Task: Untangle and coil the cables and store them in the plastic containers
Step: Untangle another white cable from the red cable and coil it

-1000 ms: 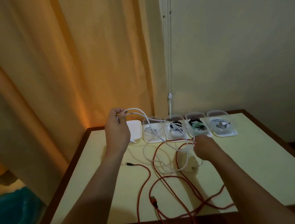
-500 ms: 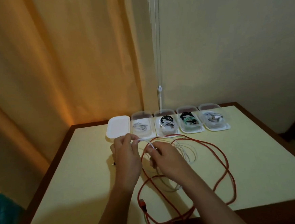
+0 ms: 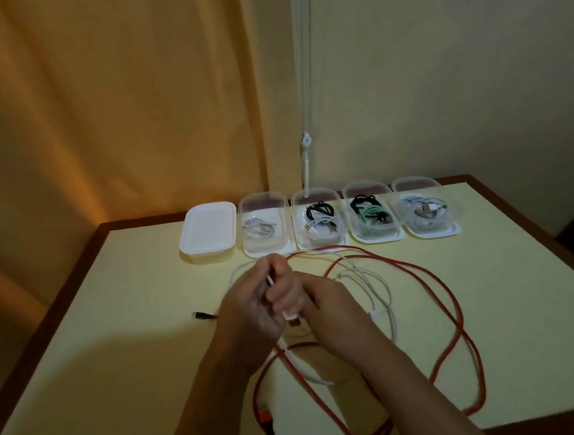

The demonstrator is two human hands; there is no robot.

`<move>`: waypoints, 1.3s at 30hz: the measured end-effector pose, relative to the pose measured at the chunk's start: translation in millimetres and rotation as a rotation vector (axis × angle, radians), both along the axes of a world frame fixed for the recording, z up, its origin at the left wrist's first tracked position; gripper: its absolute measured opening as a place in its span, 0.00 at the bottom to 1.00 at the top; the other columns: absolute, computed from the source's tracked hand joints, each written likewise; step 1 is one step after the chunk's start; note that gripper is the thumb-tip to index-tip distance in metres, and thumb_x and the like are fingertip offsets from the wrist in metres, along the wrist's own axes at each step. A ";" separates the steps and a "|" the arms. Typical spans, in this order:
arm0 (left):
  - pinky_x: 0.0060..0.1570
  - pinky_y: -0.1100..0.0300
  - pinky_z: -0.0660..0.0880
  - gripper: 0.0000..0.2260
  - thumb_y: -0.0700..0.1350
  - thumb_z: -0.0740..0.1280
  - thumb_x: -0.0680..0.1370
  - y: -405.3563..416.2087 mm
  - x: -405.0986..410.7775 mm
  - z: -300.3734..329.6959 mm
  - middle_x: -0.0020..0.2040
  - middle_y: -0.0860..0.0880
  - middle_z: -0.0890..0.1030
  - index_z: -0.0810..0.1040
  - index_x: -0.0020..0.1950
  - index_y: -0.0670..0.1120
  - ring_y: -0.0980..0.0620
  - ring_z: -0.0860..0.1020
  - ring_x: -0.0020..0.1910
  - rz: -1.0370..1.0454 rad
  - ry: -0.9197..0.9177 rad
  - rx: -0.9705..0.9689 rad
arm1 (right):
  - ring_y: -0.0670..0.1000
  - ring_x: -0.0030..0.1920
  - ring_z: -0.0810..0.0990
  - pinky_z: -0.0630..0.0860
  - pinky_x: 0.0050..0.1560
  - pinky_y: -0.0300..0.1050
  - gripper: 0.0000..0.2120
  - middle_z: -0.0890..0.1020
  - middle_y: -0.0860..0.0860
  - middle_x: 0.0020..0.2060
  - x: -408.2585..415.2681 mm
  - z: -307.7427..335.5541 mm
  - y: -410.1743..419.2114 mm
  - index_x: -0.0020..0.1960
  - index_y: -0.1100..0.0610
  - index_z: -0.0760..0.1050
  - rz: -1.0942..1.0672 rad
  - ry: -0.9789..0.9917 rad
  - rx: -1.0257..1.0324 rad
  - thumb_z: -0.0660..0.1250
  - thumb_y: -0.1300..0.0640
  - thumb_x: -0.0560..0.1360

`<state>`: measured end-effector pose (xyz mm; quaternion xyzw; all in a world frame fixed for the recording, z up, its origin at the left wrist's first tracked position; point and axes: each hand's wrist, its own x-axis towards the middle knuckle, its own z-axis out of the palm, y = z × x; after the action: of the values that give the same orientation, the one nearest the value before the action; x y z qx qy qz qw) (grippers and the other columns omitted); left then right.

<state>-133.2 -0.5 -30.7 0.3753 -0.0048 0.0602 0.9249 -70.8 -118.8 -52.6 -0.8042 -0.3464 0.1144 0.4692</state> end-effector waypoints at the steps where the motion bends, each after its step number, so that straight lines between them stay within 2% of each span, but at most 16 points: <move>1: 0.30 0.60 0.66 0.12 0.45 0.55 0.82 3.3 7.5 -4.1 0.30 0.49 0.67 0.74 0.43 0.43 0.54 0.66 0.27 0.142 -0.002 -0.002 | 0.40 0.36 0.78 0.72 0.39 0.43 0.13 0.81 0.43 0.35 -0.9 -2.4 1.9 0.46 0.39 0.76 0.023 -0.031 -0.053 0.59 0.55 0.83; 3: 0.35 0.60 0.71 0.09 0.43 0.56 0.82 14.6 18.5 -13.0 0.33 0.48 0.71 0.74 0.47 0.42 0.52 0.71 0.32 0.380 -0.029 0.106 | 0.41 0.33 0.73 0.67 0.36 0.42 0.11 0.76 0.43 0.32 -1.2 -4.4 4.2 0.46 0.44 0.77 0.071 -0.080 -0.124 0.59 0.52 0.83; 5: 0.41 0.58 0.74 0.12 0.41 0.52 0.84 26.0 22.3 -20.2 0.34 0.48 0.74 0.74 0.50 0.43 0.52 0.74 0.35 0.527 0.011 0.284 | 0.43 0.33 0.73 0.68 0.37 0.43 0.11 0.77 0.46 0.32 2.1 -4.7 2.5 0.46 0.50 0.80 0.075 -0.062 -0.134 0.62 0.49 0.82; 10: 0.40 0.55 0.72 0.14 0.39 0.50 0.85 36.5 18.8 -24.3 0.34 0.45 0.74 0.75 0.49 0.43 0.49 0.73 0.35 0.729 0.080 0.698 | 0.45 0.29 0.74 0.73 0.36 0.49 0.09 0.78 0.48 0.28 8.7 0.7 -5.1 0.40 0.48 0.81 0.049 -0.032 -0.119 0.69 0.49 0.78; 12: 0.37 0.61 0.71 0.13 0.40 0.52 0.84 35.1 17.2 -34.5 0.34 0.47 0.73 0.75 0.47 0.43 0.53 0.72 0.34 0.737 0.043 0.876 | 0.47 0.31 0.77 0.74 0.36 0.48 0.07 0.80 0.49 0.29 6.4 4.2 -6.1 0.43 0.51 0.84 0.073 -0.064 -0.125 0.70 0.50 0.77; 15: 0.36 0.60 0.70 0.12 0.44 0.55 0.81 26.0 18.7 -53.3 0.34 0.51 0.74 0.76 0.44 0.44 0.55 0.72 0.33 0.517 0.149 0.979 | 0.47 0.32 0.78 0.74 0.34 0.46 0.05 0.81 0.47 0.29 10.3 7.7 -9.3 0.41 0.51 0.85 0.007 -0.152 -0.035 0.73 0.52 0.74; 18: 0.30 0.62 0.67 0.12 0.44 0.56 0.82 19.6 20.8 -53.8 0.33 0.46 0.73 0.74 0.43 0.41 0.53 0.71 0.27 0.261 0.271 0.855 | 0.48 0.35 0.78 0.75 0.38 0.48 0.05 0.81 0.45 0.30 20.4 9.5 -14.1 0.40 0.48 0.85 -0.078 -0.286 0.112 0.74 0.47 0.70; 20: 0.20 0.68 0.58 0.19 0.47 0.51 0.85 18.0 19.3 -37.6 0.26 0.48 0.66 0.70 0.39 0.40 0.57 0.63 0.20 0.036 0.398 0.677 | 0.48 0.38 0.79 0.75 0.42 0.47 0.04 0.82 0.42 0.33 24.3 8.9 -15.5 0.40 0.47 0.84 -0.106 -0.324 0.198 0.74 0.47 0.70; 21: 0.20 0.69 0.55 0.23 0.52 0.47 0.85 19.4 15.9 -31.6 0.24 0.50 0.63 0.68 0.37 0.41 0.58 0.59 0.19 -0.126 0.419 0.571 | 0.47 0.41 0.80 0.75 0.44 0.45 0.02 0.83 0.41 0.36 26.1 7.6 -16.1 0.42 0.47 0.84 -0.117 -0.302 0.232 0.74 0.50 0.72; 23: 0.21 0.66 0.51 0.26 0.59 0.45 0.84 19.9 7.7 -24.3 0.24 0.52 0.59 0.66 0.34 0.45 0.57 0.54 0.21 -0.341 0.330 0.427 | 0.45 0.47 0.81 0.75 0.50 0.42 0.04 0.84 0.39 0.43 28.7 3.5 -17.6 0.47 0.47 0.84 -0.143 -0.228 0.261 0.71 0.55 0.76; 26: 0.21 0.63 0.51 0.18 0.54 0.55 0.81 21.0 2.1 -15.5 0.24 0.54 0.58 0.67 0.33 0.49 0.56 0.53 0.21 -0.452 0.115 0.187 | 0.40 0.48 0.80 0.73 0.49 0.36 0.09 0.83 0.37 0.42 29.4 -3.5 -15.7 0.52 0.45 0.83 -0.111 -0.123 0.218 0.64 0.53 0.82; 29: 0.23 0.62 0.52 0.17 0.49 0.57 0.80 21.2 5.1 -8.5 0.24 0.54 0.57 0.67 0.32 0.49 0.56 0.54 0.21 -0.229 -0.012 -0.064 | 0.40 0.35 0.76 0.70 0.39 0.37 0.12 0.77 0.42 0.31 24.3 -9.9 -10.0 0.50 0.42 0.82 -0.067 -0.033 0.078 0.61 0.52 0.84; 32: 0.25 0.62 0.55 0.18 0.47 0.52 0.83 22.8 4.4 -2.9 0.25 0.54 0.60 0.64 0.33 0.48 0.56 0.56 0.22 0.259 -0.033 -0.103 | 0.40 0.31 0.74 0.68 0.35 0.36 0.11 0.77 0.39 0.27 21.1 -13.5 -6.6 0.52 0.46 0.84 -0.002 0.022 -0.049 0.62 0.52 0.83; 34: 0.28 0.62 0.59 0.17 0.48 0.50 0.84 24.2 8.5 -6.9 0.28 0.52 0.62 0.65 0.36 0.47 0.56 0.60 0.25 0.455 -0.053 -0.099 | 0.39 0.32 0.75 0.66 0.34 0.33 0.10 0.77 0.36 0.27 18.4 -12.9 -3.7 0.53 0.47 0.85 0.043 -0.004 -0.106 0.64 0.51 0.82; 37: 0.34 0.61 0.65 0.15 0.46 0.50 0.85 31.7 13.5 -17.6 0.32 0.51 0.67 0.68 0.41 0.46 0.54 0.65 0.30 0.634 -0.055 0.042 | 0.42 0.33 0.77 0.64 0.36 0.32 0.08 0.78 0.40 0.27 15.6 -11.9 -0.5 0.50 0.47 0.87 0.068 -0.142 -0.144 0.68 0.49 0.79; 39: 0.39 0.58 0.69 0.14 0.44 0.51 0.86 41.4 13.5 -25.2 0.34 0.49 0.71 0.70 0.43 0.45 0.52 0.70 0.34 0.763 -0.011 0.349 | 0.44 0.34 0.78 0.66 0.37 0.33 0.06 0.81 0.43 0.29 15.1 -10.5 0.0 0.48 0.48 0.87 0.094 -0.196 -0.096 0.71 0.51 0.77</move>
<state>-119.7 40.9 -55.9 0.5011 0.1194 0.3988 0.7587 -55.7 -118.8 -63.1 -0.8158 -0.4223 0.0734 0.3883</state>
